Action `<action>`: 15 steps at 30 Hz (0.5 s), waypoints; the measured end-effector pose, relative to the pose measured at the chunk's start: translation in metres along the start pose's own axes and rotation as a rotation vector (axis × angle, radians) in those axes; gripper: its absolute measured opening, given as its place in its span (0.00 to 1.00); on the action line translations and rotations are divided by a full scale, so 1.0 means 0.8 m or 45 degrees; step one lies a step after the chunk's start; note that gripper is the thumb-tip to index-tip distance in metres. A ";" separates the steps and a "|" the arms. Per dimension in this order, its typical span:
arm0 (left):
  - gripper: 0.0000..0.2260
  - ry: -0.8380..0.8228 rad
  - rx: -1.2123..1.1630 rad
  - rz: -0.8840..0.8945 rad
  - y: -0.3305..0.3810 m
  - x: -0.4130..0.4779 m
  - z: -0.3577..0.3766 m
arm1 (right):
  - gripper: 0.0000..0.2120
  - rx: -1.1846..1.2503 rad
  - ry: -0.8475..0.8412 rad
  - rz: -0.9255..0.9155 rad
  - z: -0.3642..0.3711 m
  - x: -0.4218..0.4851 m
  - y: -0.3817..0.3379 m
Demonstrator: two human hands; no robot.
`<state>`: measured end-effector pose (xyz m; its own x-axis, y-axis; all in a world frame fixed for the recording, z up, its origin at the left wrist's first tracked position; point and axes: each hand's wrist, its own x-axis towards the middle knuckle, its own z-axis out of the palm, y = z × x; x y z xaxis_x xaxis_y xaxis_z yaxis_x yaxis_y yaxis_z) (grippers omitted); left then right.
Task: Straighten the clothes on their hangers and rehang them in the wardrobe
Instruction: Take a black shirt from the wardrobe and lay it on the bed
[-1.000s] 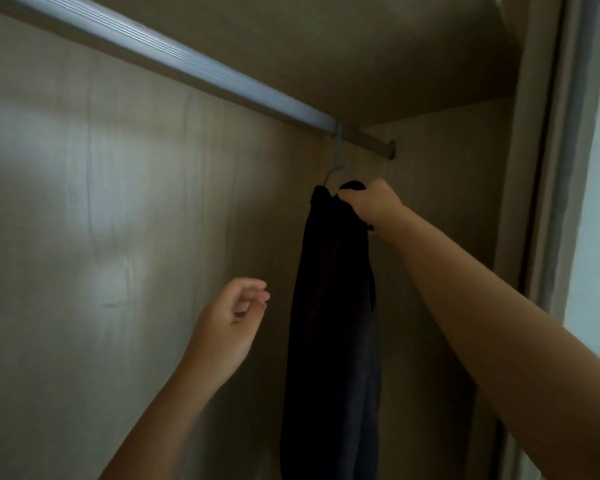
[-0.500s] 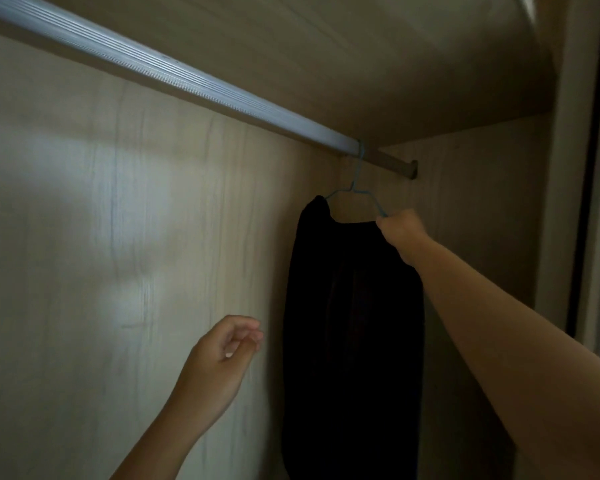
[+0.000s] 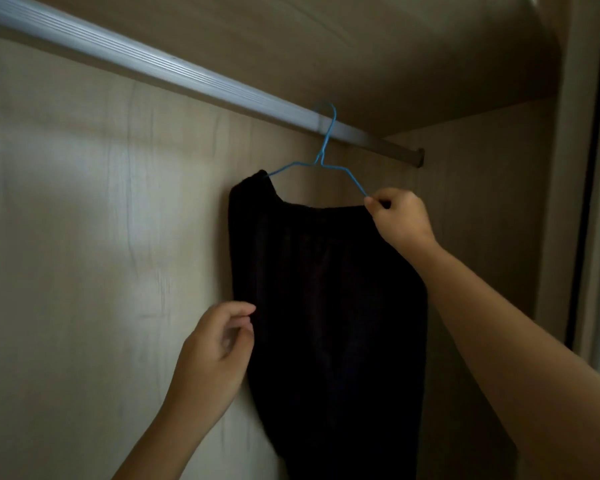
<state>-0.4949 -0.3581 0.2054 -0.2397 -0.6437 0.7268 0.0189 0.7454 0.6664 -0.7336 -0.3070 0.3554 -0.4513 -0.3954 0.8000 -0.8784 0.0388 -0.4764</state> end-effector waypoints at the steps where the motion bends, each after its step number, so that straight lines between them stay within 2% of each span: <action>1: 0.11 0.019 0.042 0.040 0.003 -0.004 -0.004 | 0.11 -0.003 0.032 0.004 -0.002 -0.001 -0.006; 4: 0.14 0.008 0.103 0.081 0.011 -0.009 -0.019 | 0.11 0.019 0.095 0.075 -0.011 0.002 -0.027; 8: 0.16 0.069 0.112 0.116 0.013 -0.012 -0.043 | 0.09 0.065 0.117 0.007 -0.014 -0.013 -0.053; 12: 0.15 0.077 0.205 0.197 0.011 -0.027 -0.058 | 0.07 0.110 0.041 -0.082 -0.009 -0.051 -0.046; 15: 0.09 0.126 0.361 0.312 0.008 -0.033 -0.070 | 0.09 0.164 -0.079 -0.090 -0.006 -0.088 -0.029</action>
<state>-0.4344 -0.3461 0.2003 -0.1659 -0.4441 0.8805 -0.2085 0.8885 0.4089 -0.6821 -0.2755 0.3119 -0.3748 -0.4494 0.8109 -0.8785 -0.1075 -0.4656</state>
